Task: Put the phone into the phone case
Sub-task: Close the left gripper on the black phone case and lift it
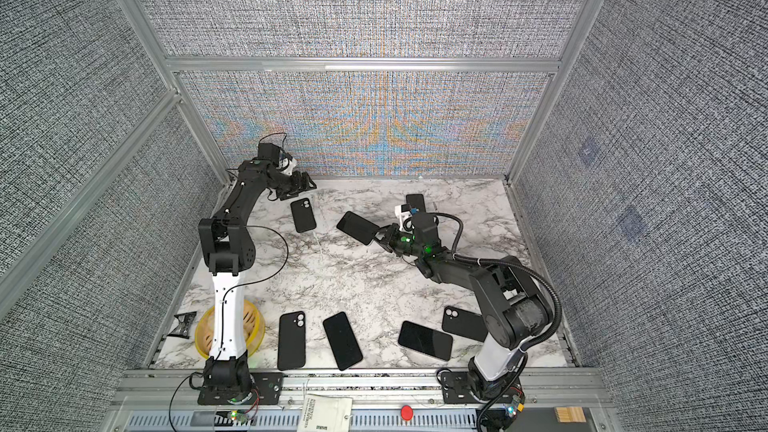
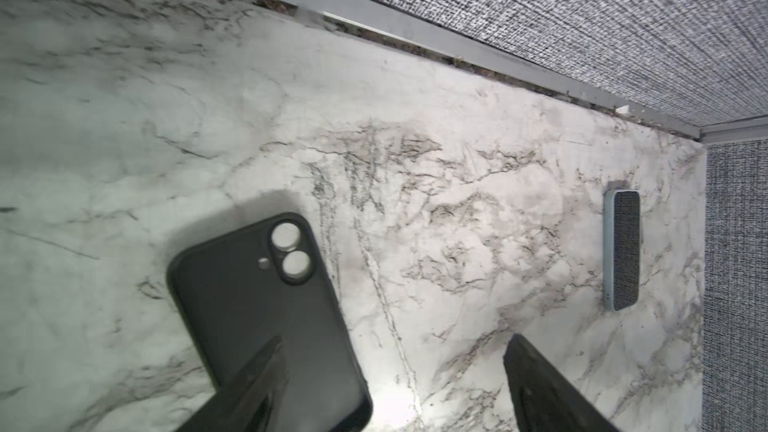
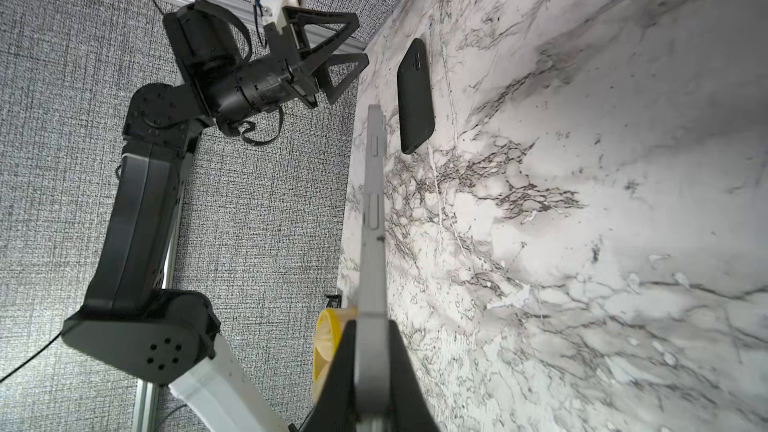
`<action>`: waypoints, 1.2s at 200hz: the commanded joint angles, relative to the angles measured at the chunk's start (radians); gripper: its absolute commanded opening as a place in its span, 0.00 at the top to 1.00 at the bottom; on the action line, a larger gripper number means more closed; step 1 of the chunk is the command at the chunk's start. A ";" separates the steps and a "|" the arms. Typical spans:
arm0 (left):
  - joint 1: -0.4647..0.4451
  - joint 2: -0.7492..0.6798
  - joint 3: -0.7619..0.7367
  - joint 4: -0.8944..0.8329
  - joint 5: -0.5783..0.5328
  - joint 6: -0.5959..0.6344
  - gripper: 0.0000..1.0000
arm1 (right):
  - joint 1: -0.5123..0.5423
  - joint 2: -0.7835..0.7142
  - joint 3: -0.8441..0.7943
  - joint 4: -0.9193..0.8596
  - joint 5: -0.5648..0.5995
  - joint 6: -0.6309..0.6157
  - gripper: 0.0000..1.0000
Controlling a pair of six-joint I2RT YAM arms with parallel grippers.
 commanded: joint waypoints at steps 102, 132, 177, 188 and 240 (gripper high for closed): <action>0.093 0.236 0.187 0.103 0.143 0.031 0.13 | 0.063 -0.017 0.053 -0.148 -0.008 -0.163 1.00; 0.094 0.256 0.186 0.100 0.151 0.013 0.12 | 0.068 -0.001 0.055 -0.142 -0.003 -0.160 1.00; 0.094 0.196 0.094 0.112 0.157 -0.007 0.16 | 0.067 0.027 0.070 -0.123 -0.007 -0.152 1.00; 0.092 0.176 0.051 0.125 0.160 -0.014 0.17 | 0.068 0.030 0.072 -0.121 -0.008 -0.153 1.00; 0.080 0.019 -0.254 0.267 0.182 -0.020 0.24 | 0.063 0.028 0.061 -0.119 -0.012 -0.164 1.00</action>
